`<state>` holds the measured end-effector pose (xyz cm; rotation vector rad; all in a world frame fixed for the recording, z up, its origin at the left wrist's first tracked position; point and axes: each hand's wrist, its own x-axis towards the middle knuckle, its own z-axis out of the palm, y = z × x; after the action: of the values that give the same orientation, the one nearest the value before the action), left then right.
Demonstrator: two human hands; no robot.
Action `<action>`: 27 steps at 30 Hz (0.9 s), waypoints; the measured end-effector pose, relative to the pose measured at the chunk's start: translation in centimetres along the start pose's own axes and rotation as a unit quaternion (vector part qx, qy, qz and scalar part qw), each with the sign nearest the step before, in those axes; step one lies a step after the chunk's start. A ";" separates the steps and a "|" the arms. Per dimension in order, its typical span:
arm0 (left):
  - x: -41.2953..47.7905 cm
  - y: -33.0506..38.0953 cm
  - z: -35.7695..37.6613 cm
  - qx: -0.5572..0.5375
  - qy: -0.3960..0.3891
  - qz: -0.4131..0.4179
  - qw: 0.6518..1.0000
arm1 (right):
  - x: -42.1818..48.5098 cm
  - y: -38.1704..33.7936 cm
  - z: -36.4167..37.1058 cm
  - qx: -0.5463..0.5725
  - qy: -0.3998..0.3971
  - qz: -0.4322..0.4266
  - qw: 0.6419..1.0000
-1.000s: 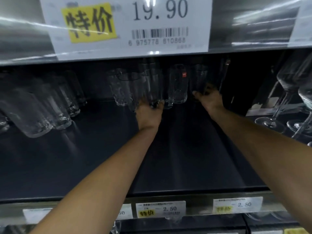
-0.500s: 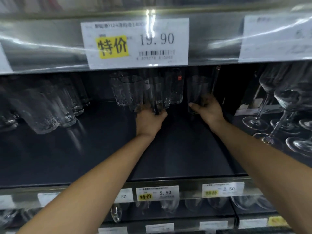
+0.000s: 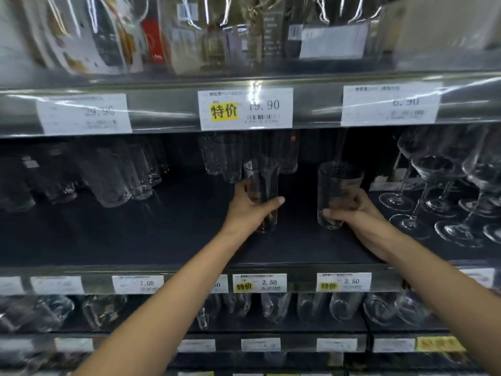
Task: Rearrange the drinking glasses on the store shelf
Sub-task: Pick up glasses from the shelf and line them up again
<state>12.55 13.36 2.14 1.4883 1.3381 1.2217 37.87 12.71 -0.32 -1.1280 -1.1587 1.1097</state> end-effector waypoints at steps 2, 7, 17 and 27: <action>-0.4 0.4 0.3 -0.005 0.005 -0.002 1.000 | -1.6 -0.8 0.3 0.010 -0.018 0.008 1.000; -2.5 1.1 -0.3 -0.013 0.044 0.007 0.999 | -4.4 -2.4 1.8 0.047 -0.016 0.009 0.999; -11.0 4.2 -7.2 -0.190 0.105 0.041 0.975 | -9.3 -5.4 10.3 0.122 -0.123 0.039 0.984; -19.6 1.1 -17.7 -0.242 0.244 -0.013 0.939 | -12.2 -3.6 24.4 0.148 -0.306 0.083 0.937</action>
<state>-4.10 -7.06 4.43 0.8467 1.2234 1.8246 12.84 1.96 3.54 -0.6620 -1.3148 1.7827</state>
